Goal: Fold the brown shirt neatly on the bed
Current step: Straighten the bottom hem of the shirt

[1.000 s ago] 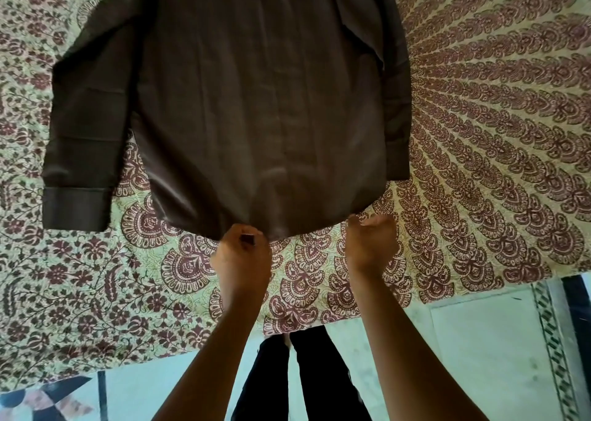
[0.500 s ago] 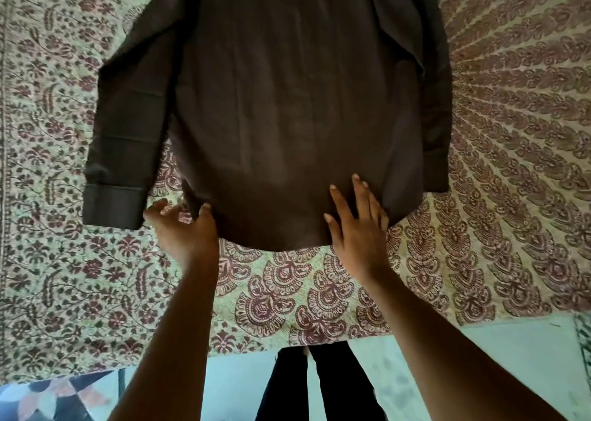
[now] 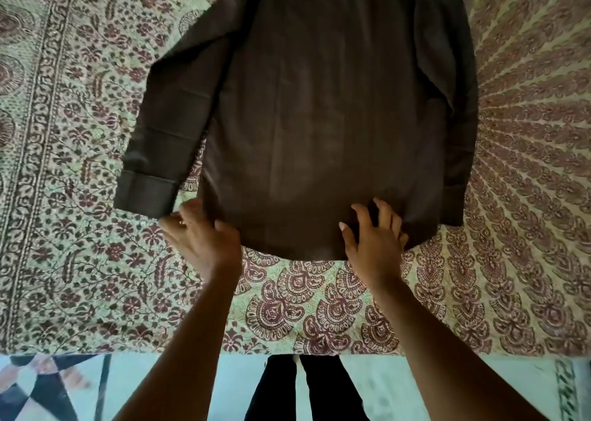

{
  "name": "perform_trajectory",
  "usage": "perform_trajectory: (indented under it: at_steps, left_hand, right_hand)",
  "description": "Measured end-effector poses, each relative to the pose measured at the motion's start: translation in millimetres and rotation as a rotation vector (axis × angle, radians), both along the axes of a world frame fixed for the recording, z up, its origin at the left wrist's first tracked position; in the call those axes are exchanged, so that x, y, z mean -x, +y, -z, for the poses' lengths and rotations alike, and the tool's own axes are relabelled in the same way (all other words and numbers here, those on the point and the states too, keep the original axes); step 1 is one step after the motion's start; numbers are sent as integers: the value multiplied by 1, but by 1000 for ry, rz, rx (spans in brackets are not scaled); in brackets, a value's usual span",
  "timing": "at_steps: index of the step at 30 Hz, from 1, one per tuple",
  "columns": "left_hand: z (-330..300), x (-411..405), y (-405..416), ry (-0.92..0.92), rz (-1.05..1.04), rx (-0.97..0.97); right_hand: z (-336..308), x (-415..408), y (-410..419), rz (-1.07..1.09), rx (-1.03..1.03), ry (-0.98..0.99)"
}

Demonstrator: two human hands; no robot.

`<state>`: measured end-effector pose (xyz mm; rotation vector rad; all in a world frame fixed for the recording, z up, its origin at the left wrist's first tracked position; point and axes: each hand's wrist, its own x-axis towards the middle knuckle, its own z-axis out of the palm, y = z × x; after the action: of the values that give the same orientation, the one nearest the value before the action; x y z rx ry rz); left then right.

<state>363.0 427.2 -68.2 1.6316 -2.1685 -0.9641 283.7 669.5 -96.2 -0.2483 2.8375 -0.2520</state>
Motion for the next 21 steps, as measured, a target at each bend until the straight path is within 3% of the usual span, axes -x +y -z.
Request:
perform_trajectory:
  at_steps: [2,5,7,8,10,14,17,21]
  left_hand:
    - [-3,0,12,-29,282,148]
    - [0,-2,42,73,957,71]
    - [2,-8,62,-91,1287,74]
    - [7,-11,70,-158,1349,105]
    - [16,-13,76,-193,1352,161]
    - [27,0,76,-72,1274,298]
    - [27,20,69,-72,1214,110]
    - [26,40,59,-84,1201,-99]
  right_hand:
    - [1,0,-1,25,37,-2]
    - [1,-9,11,-36,205,85]
    - [2,-22,27,-174,249,150]
    - [3,-30,33,-237,243,134]
    - [7,-45,42,-339,223,81]
    - [12,-46,41,-395,213,152]
    - [9,-27,29,-329,222,186]
    - [-1,2,14,-165,307,-37]
